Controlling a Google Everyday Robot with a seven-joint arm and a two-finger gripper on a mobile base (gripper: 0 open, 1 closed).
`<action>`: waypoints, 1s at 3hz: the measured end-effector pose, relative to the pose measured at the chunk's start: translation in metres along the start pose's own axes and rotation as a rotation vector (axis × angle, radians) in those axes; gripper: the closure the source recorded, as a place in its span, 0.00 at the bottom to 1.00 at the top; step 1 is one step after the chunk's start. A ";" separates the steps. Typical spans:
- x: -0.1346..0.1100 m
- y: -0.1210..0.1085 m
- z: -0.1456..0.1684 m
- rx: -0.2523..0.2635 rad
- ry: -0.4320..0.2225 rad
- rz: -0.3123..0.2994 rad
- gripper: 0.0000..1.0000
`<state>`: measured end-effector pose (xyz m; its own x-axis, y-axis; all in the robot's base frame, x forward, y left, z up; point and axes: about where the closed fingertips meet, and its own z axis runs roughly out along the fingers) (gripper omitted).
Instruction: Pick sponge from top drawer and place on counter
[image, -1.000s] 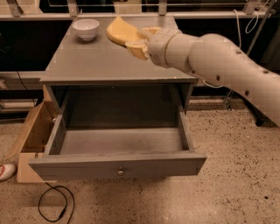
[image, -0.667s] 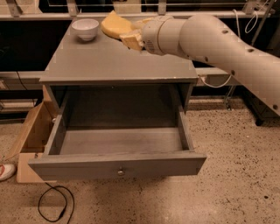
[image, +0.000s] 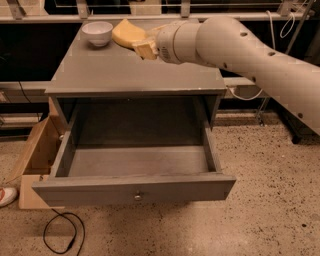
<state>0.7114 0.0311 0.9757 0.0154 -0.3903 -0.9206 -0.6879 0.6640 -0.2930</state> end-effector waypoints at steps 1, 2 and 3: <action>0.016 -0.005 0.015 0.003 0.064 0.035 1.00; 0.060 -0.012 0.061 -0.009 0.208 0.095 1.00; 0.108 -0.024 0.093 -0.032 0.334 0.159 1.00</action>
Offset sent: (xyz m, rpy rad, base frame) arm 0.1118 -0.0111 -0.1379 -0.1445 0.4084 -0.1945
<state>0.7968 0.0320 0.8594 -0.3277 -0.4741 -0.8172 -0.6848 0.7151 -0.1403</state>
